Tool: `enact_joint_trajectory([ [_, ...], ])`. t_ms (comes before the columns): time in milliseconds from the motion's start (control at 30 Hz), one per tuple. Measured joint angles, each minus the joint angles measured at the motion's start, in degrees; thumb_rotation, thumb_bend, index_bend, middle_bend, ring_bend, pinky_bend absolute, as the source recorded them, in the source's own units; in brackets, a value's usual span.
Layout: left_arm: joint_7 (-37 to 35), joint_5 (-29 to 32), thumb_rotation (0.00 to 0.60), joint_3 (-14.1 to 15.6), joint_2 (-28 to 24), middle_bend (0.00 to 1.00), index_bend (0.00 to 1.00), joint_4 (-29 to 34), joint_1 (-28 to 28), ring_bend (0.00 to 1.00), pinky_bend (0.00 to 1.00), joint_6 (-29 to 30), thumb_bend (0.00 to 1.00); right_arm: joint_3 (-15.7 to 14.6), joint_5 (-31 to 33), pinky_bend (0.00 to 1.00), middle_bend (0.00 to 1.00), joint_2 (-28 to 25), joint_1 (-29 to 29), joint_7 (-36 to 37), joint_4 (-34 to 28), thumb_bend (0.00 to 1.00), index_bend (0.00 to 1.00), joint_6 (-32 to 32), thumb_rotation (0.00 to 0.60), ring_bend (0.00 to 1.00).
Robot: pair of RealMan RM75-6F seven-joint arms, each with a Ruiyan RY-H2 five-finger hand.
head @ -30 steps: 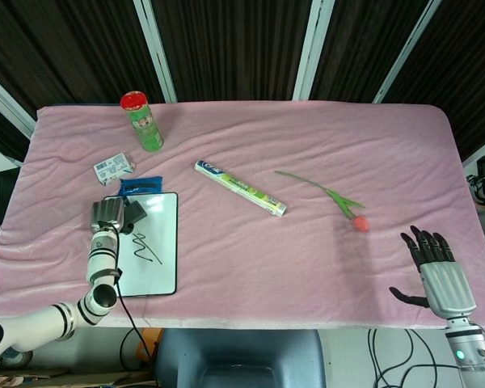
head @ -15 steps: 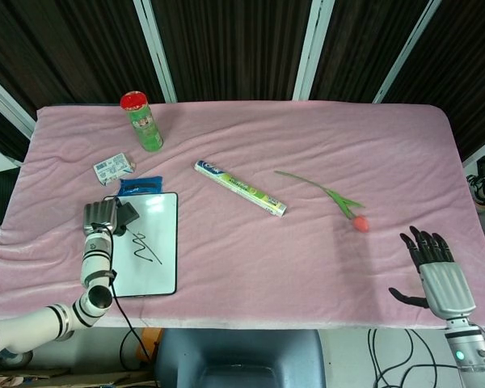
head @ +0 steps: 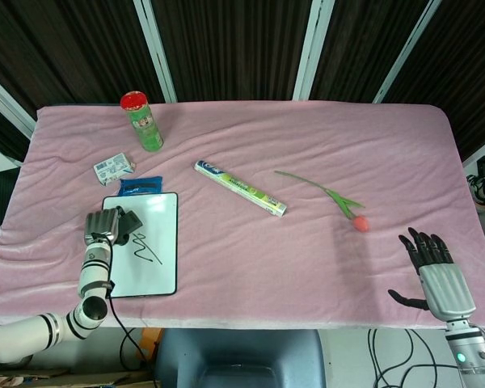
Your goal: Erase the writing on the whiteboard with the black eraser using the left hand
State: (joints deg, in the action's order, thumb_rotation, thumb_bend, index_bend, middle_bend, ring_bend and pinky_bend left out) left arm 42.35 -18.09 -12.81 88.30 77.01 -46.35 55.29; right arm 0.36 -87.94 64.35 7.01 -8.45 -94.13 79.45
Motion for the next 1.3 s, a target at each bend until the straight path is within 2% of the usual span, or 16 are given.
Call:
enact_joint_trajectory([
  [333,-2.6,-2.9,0.600,2.5,-2.5,0.84,0.68,7.3,1.3,0.68,0.63,-1.1,0.81,0.0,0.1,0.11,0.00,0.2,0.0,-0.5,-0.1,0.30,0.00,0.0,0.600,0.00],
  [1300,-5.1,-7.4,0.600,11.2,-7.4,0.83,0.68,19.4,1.5,0.68,0.63,-2.7,0.81,-0.2,-0.2,0.11,0.00,0.7,0.0,-1.6,-0.2,0.30,0.00,-0.1,0.600,0.00],
])
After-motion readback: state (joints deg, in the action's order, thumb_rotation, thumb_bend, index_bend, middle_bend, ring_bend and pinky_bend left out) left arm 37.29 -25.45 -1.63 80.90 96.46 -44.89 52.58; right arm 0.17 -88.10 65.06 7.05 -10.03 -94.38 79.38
